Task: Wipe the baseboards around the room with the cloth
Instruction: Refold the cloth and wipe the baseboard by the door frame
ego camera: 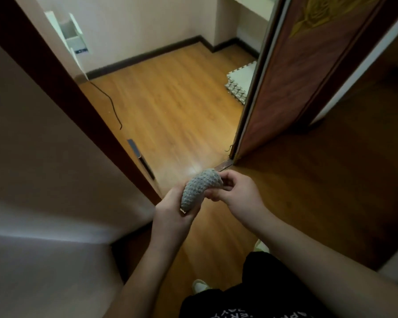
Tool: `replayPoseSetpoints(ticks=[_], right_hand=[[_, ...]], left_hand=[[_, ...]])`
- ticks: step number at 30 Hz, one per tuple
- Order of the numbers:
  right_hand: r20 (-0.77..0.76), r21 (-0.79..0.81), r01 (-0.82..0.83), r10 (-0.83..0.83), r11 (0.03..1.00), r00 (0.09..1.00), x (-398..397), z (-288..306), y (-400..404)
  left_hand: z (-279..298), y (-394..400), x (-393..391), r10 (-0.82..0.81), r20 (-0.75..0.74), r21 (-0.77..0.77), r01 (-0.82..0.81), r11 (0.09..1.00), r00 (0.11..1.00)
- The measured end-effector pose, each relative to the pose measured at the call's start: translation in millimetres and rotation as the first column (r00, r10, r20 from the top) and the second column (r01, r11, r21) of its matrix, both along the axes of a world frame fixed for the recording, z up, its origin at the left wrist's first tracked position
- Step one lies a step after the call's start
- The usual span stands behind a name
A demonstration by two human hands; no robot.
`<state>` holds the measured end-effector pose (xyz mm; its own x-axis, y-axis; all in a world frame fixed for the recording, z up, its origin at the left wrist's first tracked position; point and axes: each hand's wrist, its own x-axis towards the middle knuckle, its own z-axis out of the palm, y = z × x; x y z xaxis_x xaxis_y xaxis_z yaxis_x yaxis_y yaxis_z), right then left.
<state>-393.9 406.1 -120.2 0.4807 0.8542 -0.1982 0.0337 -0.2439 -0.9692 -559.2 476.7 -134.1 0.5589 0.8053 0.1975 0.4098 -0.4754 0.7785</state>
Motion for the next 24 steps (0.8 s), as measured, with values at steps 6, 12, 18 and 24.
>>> replayPoseSetpoints(ticks=[6,12,18,24], right_hand=[[-0.084,0.063,0.149,-0.144,0.987,0.986,39.9,16.3,-51.6],[-0.245,0.096,0.29,-0.26,0.952,0.934,120.6,27.8,-111.1],[-0.177,0.048,0.386,-0.373,0.921,0.911,212.2,26.0,-178.6],[0.088,0.064,0.571,-0.575,0.818,0.814,283.8,27.1,-214.3]], left_hand=[[30.2,-15.2,59.4,-0.225,-0.126,-0.136,0.208,0.969,0.966],[46.7,-45.5,140.9,-0.577,-0.028,-0.41,0.517,0.752,0.817],[49.2,-94.6,255.9,-0.46,0.107,-0.658,0.409,0.632,0.882],[47.2,-135.3,351.0,-0.437,0.171,-0.695,0.422,0.582,0.883]])
